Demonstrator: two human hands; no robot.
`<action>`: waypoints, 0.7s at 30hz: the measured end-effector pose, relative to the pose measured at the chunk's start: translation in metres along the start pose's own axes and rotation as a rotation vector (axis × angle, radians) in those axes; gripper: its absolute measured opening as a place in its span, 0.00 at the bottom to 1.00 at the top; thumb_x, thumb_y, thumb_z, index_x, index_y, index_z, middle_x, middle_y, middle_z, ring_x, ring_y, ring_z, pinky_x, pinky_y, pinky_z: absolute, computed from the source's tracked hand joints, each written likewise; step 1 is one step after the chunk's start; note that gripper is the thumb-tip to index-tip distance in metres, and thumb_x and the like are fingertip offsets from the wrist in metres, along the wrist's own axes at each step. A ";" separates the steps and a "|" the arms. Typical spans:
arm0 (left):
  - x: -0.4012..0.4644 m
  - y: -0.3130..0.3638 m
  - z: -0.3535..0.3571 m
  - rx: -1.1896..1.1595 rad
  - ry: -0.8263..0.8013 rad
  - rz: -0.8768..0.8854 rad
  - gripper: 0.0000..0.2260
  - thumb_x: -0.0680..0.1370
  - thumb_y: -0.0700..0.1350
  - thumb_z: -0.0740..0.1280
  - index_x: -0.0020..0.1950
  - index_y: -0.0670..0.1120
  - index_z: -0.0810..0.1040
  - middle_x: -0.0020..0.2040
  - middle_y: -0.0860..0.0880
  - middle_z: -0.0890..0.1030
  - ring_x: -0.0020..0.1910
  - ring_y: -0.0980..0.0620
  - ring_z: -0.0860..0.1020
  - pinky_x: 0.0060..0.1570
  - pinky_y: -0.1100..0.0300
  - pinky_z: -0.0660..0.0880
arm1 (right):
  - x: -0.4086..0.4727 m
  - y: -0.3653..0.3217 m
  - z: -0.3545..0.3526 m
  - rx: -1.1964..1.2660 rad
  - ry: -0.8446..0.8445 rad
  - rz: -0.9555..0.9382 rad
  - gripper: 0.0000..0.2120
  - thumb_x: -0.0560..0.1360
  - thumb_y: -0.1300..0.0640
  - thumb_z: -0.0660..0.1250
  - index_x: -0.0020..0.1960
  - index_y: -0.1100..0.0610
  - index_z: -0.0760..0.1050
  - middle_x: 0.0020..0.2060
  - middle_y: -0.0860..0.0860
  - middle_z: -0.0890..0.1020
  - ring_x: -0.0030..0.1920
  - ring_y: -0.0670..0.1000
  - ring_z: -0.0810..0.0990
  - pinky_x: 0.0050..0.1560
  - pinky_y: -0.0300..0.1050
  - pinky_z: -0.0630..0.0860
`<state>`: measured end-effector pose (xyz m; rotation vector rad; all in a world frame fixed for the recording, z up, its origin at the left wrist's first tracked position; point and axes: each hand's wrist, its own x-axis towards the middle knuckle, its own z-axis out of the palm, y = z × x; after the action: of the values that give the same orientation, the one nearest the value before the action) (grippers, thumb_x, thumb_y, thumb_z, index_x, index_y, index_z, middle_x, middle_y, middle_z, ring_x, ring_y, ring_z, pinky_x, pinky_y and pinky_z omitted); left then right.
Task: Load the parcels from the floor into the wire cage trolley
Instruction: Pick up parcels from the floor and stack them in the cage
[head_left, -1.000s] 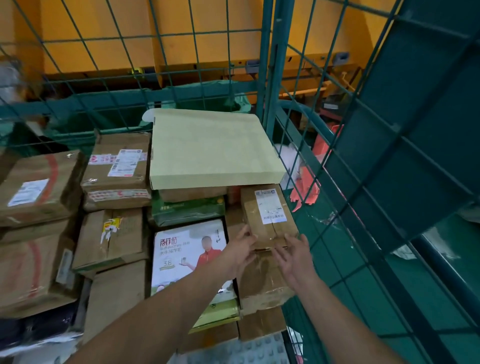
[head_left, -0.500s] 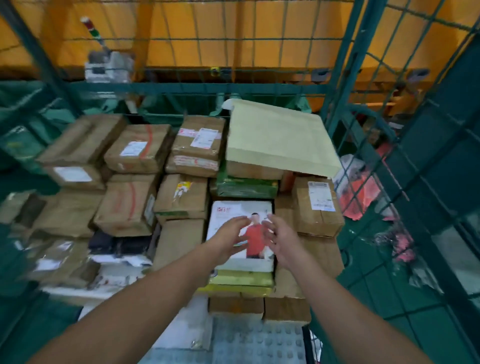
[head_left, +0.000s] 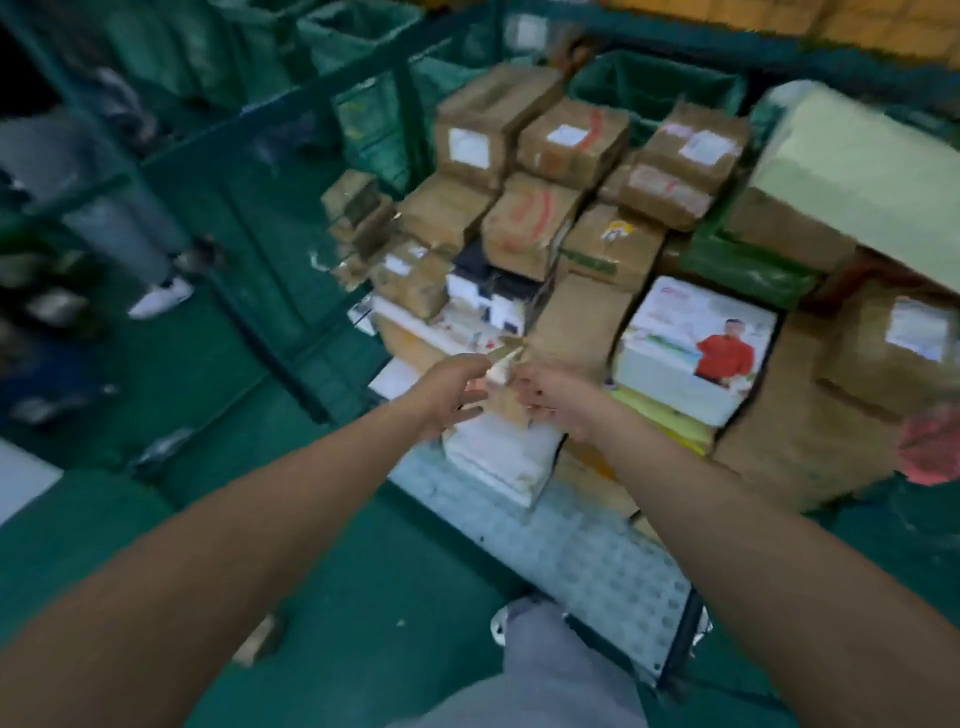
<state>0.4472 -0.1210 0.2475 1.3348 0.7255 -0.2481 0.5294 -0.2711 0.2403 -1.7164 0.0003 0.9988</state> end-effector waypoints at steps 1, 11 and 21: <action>-0.019 -0.016 -0.019 -0.019 0.028 -0.004 0.16 0.79 0.52 0.70 0.66 0.50 0.76 0.66 0.49 0.77 0.61 0.47 0.79 0.59 0.54 0.77 | -0.007 0.008 0.025 -0.045 -0.029 0.013 0.06 0.79 0.47 0.68 0.50 0.49 0.77 0.50 0.50 0.82 0.47 0.49 0.79 0.50 0.45 0.75; -0.212 -0.161 -0.181 -0.309 0.393 0.004 0.05 0.83 0.52 0.66 0.58 0.54 0.77 0.60 0.52 0.78 0.56 0.48 0.79 0.61 0.52 0.74 | -0.091 0.071 0.248 -0.367 -0.385 0.004 0.06 0.82 0.53 0.65 0.57 0.53 0.73 0.48 0.50 0.79 0.46 0.51 0.77 0.46 0.44 0.73; -0.342 -0.271 -0.295 -0.556 0.720 0.011 0.19 0.81 0.54 0.69 0.69 0.49 0.75 0.65 0.50 0.79 0.59 0.47 0.80 0.60 0.50 0.79 | -0.143 0.103 0.419 -0.630 -0.665 -0.051 0.07 0.82 0.51 0.66 0.59 0.52 0.75 0.57 0.53 0.81 0.54 0.53 0.80 0.62 0.51 0.78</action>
<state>-0.0623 0.0093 0.2230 0.8711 1.2754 0.4485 0.1340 -0.0472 0.2258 -1.8225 -0.8613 1.5999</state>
